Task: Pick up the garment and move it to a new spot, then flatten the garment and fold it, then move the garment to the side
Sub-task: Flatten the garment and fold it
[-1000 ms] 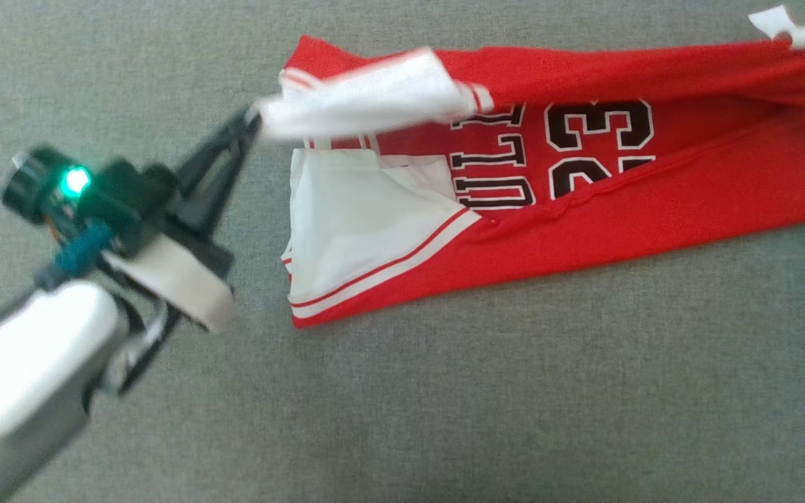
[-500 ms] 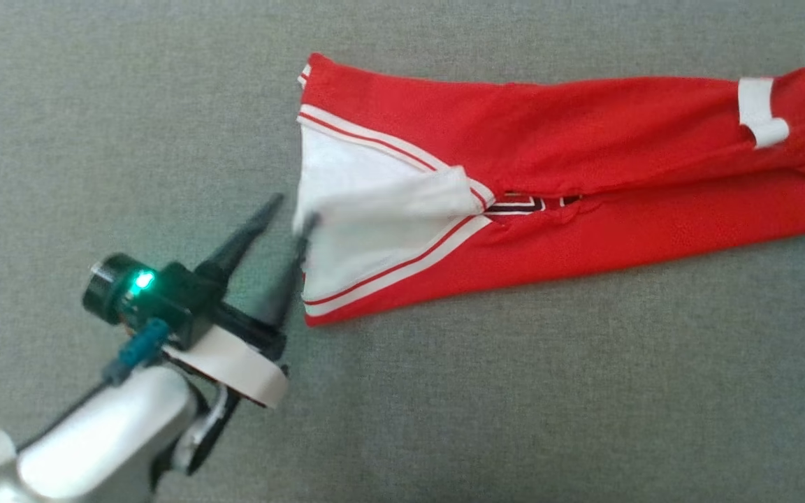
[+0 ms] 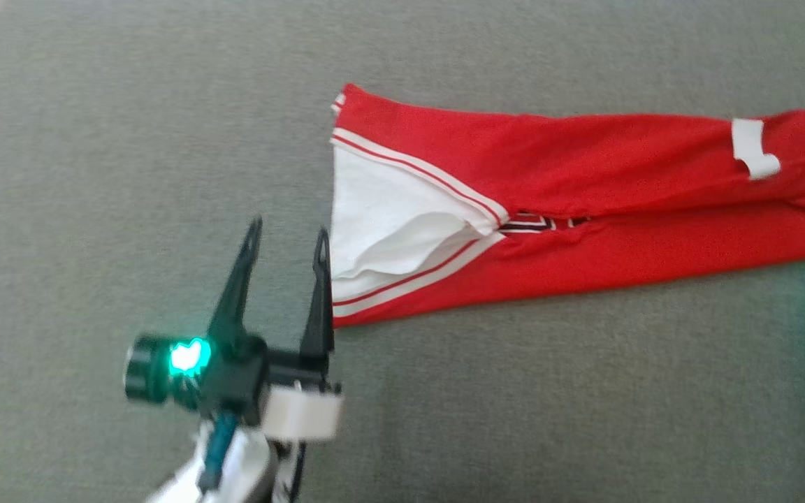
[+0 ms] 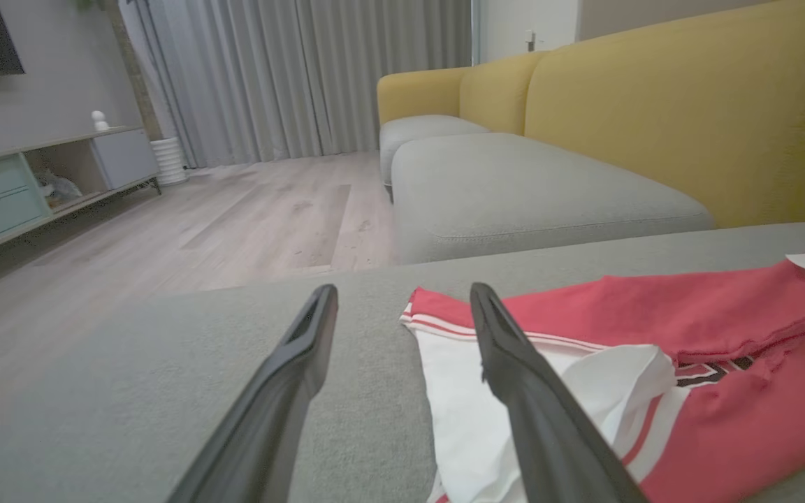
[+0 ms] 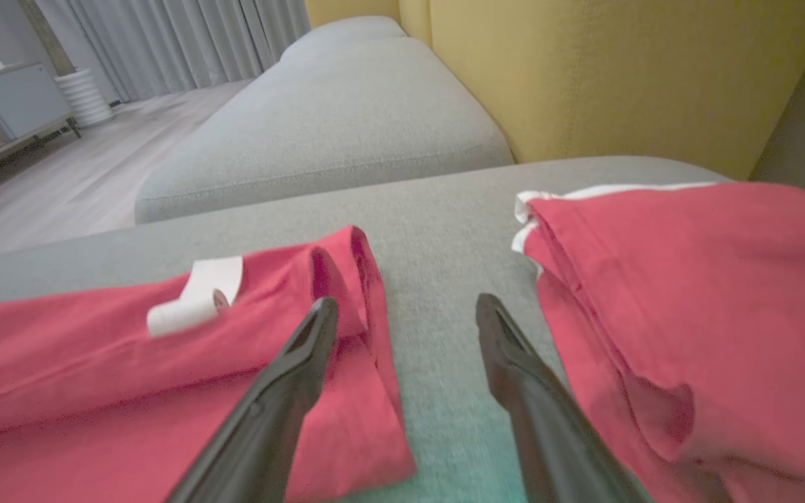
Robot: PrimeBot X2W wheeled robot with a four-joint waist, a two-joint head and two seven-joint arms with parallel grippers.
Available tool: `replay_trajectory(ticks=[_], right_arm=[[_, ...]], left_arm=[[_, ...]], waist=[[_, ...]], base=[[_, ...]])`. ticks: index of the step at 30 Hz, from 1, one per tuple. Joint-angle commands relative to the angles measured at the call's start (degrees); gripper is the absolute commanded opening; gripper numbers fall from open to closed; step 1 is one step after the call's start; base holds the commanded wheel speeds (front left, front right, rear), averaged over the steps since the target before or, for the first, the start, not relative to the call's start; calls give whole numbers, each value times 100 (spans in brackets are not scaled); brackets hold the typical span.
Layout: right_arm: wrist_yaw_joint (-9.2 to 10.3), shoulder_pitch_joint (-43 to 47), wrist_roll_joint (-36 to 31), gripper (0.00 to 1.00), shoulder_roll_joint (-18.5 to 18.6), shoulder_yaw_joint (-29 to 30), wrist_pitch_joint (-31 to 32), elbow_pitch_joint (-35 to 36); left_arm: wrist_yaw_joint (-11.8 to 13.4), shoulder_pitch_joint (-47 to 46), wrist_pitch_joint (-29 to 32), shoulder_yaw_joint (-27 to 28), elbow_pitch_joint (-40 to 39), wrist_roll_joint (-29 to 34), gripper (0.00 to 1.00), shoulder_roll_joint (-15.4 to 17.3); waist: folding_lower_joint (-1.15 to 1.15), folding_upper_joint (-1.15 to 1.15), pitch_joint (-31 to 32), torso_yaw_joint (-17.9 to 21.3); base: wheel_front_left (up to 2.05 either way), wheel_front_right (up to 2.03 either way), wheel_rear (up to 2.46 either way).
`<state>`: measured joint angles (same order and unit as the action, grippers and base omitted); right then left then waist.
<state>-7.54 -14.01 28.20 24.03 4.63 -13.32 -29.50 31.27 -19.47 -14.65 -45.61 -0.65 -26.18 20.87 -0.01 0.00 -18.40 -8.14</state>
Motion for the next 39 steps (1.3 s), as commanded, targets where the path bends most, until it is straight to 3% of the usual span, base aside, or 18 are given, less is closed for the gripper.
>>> replay_trajectory(ticks=[1,7,14,15,16,17,18,19,20,27,33,39], right_arm=[[5,-29,-82,100,93,72,109,249],[5,-229,-337,100,-24,366,593,181],[5,-231,-740,100,-25,862,1202,-648],[5,-204,-755,96,-81,899,1311,-717],[5,-181,-724,86,-147,906,1422,-748],[5,-167,-625,53,-231,885,1546,-741],[5,-168,-500,37,-294,865,1671,-710],[5,-163,-412,11,-320,840,1774,-666],[5,-157,-359,0,-319,783,1864,-609],[5,-248,-471,0,-175,937,1639,-350],[5,-224,-657,0,163,1234,1487,-124],[5,-231,-689,0,133,1075,1535,987]], left_arm=[[25,203,-33,387,-201,284,100,-62],[-352,747,-34,797,-243,970,100,-622],[-765,968,-34,1199,-178,1433,100,-996],[-810,1003,-34,1259,-174,1477,100,-1030],[-853,1038,-34,1317,-173,1518,100,-1062],[-888,1073,-34,1377,-176,1557,100,-1092],[-919,1106,-34,1442,-180,1593,100,-1122],[-953,1134,-34,1500,-176,1624,100,-1154],[-990,1155,-34,1553,-174,1657,100,-1184],[-1195,1195,-34,1819,-141,1866,100,-1294],[-1377,1201,-35,2006,-110,2004,100,-1364],[-1518,1223,-35,2123,-41,2100,100,-1428]], waist=[[1,0,136,-163],[1,0,259,-522],[1,0,286,-845],[1,0,289,-855],[1,0,289,-856],[1,0,283,-843],[1,0,271,-818],[1,0,263,-792],[1,0,255,-757],[1,0,233,-455],[1,0,220,-123],[1,0,240,86]], base=[[0,0,0],[0,0,0],[0,0,0],[0,0,0],[0,0,0],[0,0,0],[0,0,0],[0,0,0],[0,0,0],[0,0,0],[0,0,0],[0,0,0]])
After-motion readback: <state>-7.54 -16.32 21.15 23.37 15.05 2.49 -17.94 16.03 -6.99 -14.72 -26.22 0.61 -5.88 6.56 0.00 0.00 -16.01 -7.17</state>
